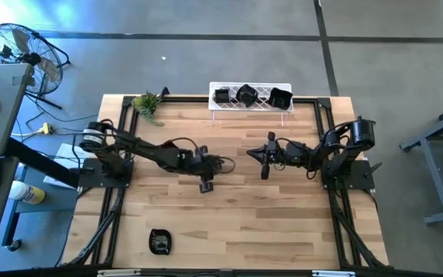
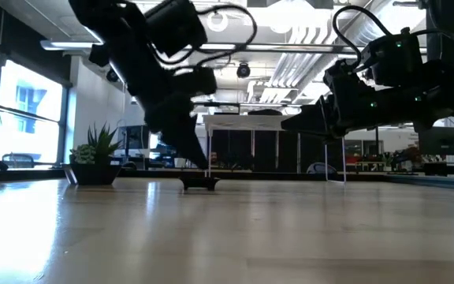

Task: Pick & Place Mini shaped plates
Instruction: Stack the square plate on top of the stacked square plates on the shelf

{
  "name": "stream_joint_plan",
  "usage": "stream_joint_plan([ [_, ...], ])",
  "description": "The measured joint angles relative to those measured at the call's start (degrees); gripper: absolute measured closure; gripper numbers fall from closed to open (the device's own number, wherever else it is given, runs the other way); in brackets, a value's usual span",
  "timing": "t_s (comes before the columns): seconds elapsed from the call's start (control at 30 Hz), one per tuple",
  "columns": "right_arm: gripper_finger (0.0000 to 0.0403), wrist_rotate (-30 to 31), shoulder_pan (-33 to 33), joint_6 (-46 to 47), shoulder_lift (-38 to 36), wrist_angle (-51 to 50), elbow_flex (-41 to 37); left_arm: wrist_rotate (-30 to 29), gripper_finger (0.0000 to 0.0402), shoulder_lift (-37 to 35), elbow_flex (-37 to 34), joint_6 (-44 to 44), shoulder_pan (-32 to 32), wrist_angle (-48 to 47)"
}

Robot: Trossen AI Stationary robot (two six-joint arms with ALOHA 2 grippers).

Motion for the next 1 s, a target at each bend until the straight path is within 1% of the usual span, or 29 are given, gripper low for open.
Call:
stream_joint_plan([
  [0.13, 0.0400, 0.0, 0.0, 0.0, 0.0, 0.0, 0.0, -1.8, 0.0296, 1.4, 0.0, -0.2, 0.1, -0.1],
  [0.37, 0.0400, 0.0, 0.0, 0.0, 0.0, 0.0, 0.0, -4.4, 0.0297, 1.6, 0.0, -0.1, 0.2, -0.3],
  [0.43, 0.0401, 0.0, 0.0, 0.0, 0.0, 0.1, 0.0, -3.9, 0.0306, 1.6, 0.0, 0.1, 0.2, -0.5],
  [0.53, 0.0399, 0.0, 0.0, 0.0, 0.0, 0.1, 0.0, -0.7, 0.0333, 1.6, 0.0, 0.4, 0.2, -0.5],
  [0.57, 0.0398, 0.0, 0.0, 0.0, 0.0, 0.1, 0.0, -0.5, 0.0342, 1.6, 0.0, 0.3, 0.2, -0.4],
  [0.63, 0.0397, 0.0, 0.0, 0.0, 0.0, 0.1, 0.0, -1.0, 0.0354, 1.6, 0.0, -0.2, -0.1, -0.3],
  [0.7, 0.0398, 0.0, 0.0, 0.0, 0.0, 0.1, 0.0, -2.6, 0.0358, 1.6, 0.0, -0.4, -0.3, -0.4],
  [0.77, 0.0401, 0.0, 0.0, 0.0, 0.0, 0.1, 0.0, -4.3, 0.0353, 1.6, 0.0, -0.5, -0.3, -0.3],
  [1.0, 0.0397, 0.0, 0.0, 0.0, 0.0, 0.1, 0.0, -4.1, 0.0298, 1.6, 0.0, -0.6, -0.2, -0.5],
])
